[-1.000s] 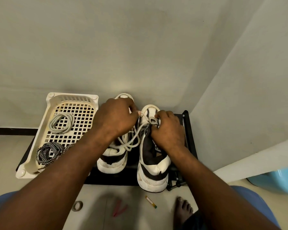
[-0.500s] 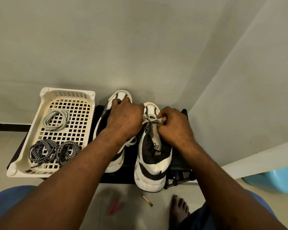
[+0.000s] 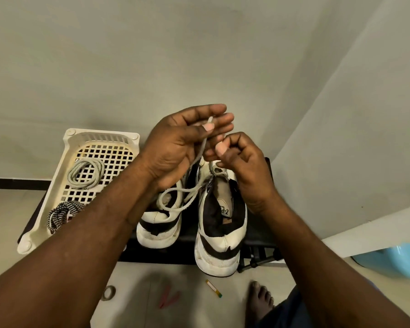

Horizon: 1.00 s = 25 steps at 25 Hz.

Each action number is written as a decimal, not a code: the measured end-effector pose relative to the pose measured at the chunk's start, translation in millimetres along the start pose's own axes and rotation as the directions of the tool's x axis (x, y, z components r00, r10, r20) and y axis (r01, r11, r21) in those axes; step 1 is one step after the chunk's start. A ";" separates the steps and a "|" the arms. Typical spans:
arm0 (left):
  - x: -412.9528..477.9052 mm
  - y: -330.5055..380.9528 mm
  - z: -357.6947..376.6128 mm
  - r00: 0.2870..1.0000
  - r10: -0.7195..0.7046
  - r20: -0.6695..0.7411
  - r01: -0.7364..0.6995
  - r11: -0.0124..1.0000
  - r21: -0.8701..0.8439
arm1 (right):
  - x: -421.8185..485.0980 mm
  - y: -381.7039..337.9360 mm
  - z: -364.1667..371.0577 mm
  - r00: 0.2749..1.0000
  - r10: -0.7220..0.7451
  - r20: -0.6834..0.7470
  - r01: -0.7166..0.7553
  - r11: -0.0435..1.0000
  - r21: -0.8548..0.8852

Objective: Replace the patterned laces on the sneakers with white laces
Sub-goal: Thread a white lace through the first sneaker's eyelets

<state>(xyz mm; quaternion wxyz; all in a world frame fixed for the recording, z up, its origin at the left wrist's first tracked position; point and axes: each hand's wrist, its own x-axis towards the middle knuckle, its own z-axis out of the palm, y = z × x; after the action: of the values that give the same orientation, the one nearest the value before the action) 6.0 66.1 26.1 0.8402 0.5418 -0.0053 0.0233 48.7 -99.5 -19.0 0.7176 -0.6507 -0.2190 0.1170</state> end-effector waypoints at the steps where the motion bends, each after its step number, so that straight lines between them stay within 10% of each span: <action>1: 0.2 -3.2 3.0 1.000 0.000 -0.005 0.000 0.999 -0.034 | -2.1 -0.1 5.2 1.000 0.008 0.005 -0.008 1.000 -0.002; 8: 5.7 -12.9 2.9 0.970 -0.039 -0.240 0.011 0.993 -0.118 | 1.6 -0.1 8.5 0.987 0.129 -0.095 -0.122 0.989 0.081; 13: 13.6 -27.8 -17.8 0.882 0.100 -0.460 0.152 0.864 0.480 | 13.9 -7.9 -23.6 0.959 0.232 -0.163 -0.149 0.901 0.407; 15: 17.3 -35.4 -28.2 0.865 0.184 -0.467 0.219 0.699 0.681 | 15.9 -7.7 -36.8 0.955 0.218 -0.203 -0.121 0.906 0.405; 17: 16.2 -33.6 -32.7 0.892 0.250 -0.378 0.307 0.279 0.910 | 17.2 -8.0 -50.1 0.952 0.192 -0.240 -0.092 0.923 0.374; 20: 11.3 -27.6 -28.9 0.878 0.268 -0.398 0.432 -0.082 0.898 | 16.6 -8.2 -61.7 0.956 0.137 -0.261 -0.083 0.974 0.210; 22: 11.2 -30.1 -24.4 0.920 0.241 -0.310 0.311 0.033 0.950 | 14.3 -5.6 -53.8 0.967 0.109 -0.232 -0.119 0.992 -0.033; 25: 10.1 -34.8 -5.1 0.998 0.044 -0.038 0.005 0.589 0.808 | 10.7 4.5 -30.9 0.983 0.128 -0.132 -0.150 0.973 -0.175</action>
<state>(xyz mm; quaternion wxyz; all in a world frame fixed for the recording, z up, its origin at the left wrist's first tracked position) 17.6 56.7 -7.3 0.5028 0.8629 0.0224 0.0470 73.0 -121.4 -23.5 0.6562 -0.7339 -0.1392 0.1070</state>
